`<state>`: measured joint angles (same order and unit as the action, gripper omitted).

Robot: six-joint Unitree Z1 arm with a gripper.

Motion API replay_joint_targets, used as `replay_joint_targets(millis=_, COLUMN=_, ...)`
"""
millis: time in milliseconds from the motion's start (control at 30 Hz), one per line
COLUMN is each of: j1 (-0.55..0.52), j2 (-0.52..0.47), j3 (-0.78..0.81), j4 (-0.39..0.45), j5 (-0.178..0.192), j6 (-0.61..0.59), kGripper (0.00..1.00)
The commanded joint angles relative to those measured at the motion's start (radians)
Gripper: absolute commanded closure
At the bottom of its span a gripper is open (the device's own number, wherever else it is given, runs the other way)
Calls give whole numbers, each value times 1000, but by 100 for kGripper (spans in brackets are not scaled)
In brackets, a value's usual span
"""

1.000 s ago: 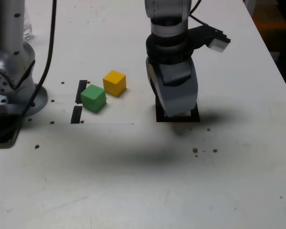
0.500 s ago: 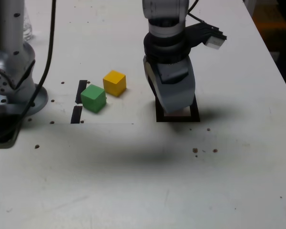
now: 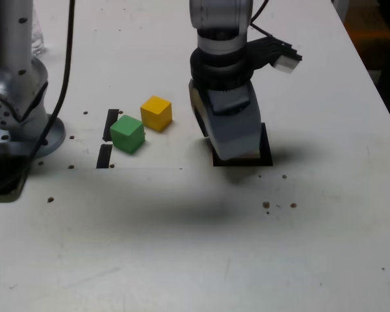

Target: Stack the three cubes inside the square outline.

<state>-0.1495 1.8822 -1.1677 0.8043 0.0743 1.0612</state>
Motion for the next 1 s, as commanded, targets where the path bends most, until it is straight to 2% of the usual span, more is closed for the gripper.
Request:
replay_joint_targets(millis=0, j1=-1, j2=-12, j3=-19, j4=30, j5=-5, j6=0, kGripper=0)
replay_joint_targets(millis=167, j1=-1, j2=-28, j3=-75, j4=102, j5=-6, j6=0, kGripper=0)
replay_joint_targets(millis=500, j1=67, j2=-102, j3=-126, j4=182, j5=-15, j6=-65, kGripper=0)
replay_joint_targets(millis=733, j1=76, j2=-176, j3=-127, j4=248, j5=-82, j6=-98, kGripper=0)
replay_joint_targets(millis=867, j1=77, j2=-197, j3=-83, j4=251, j5=-116, j6=-190, kGripper=0)
replay_joint_targets(millis=967, j1=77, j2=-204, j3=-44, j4=246, j5=-159, j6=-296, kGripper=0)
